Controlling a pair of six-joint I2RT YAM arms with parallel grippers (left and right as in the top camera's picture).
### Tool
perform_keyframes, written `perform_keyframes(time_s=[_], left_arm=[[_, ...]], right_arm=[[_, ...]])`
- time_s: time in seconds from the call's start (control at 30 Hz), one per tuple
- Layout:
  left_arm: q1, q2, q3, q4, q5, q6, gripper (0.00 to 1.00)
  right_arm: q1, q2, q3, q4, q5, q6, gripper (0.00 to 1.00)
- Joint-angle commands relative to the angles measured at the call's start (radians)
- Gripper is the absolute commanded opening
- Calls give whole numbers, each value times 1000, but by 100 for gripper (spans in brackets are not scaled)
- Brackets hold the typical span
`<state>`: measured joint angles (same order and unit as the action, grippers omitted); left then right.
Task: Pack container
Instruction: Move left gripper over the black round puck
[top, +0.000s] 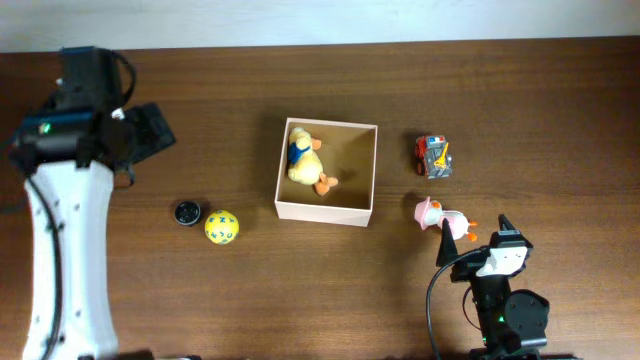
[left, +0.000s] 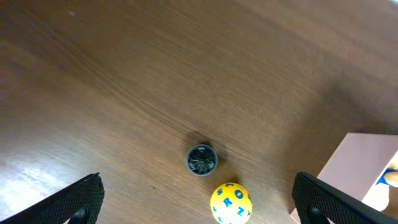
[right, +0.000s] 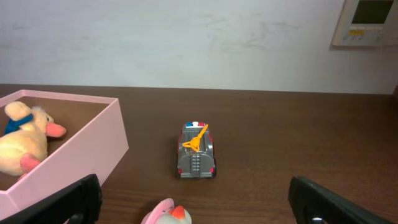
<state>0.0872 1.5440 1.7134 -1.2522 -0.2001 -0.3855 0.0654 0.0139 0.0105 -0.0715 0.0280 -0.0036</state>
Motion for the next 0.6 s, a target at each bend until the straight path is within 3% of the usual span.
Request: perform_keyframes(time_s=[0.0, 0.2, 0.3, 0.57], left_arm=[[3, 24, -152, 42, 22, -9, 99], [4, 24, -452, 322, 169, -27, 99], [12, 27, -557, 416, 186, -91, 99], [45, 40, -649, 449, 183, -179, 100]], right_arm=[[-2, -8, -5, -8, 9, 4, 99], [-2, -8, -5, -8, 8, 4, 99], [-2, -8, -5, -8, 9, 4, 99], [-2, -8, -5, -8, 8, 4, 99]])
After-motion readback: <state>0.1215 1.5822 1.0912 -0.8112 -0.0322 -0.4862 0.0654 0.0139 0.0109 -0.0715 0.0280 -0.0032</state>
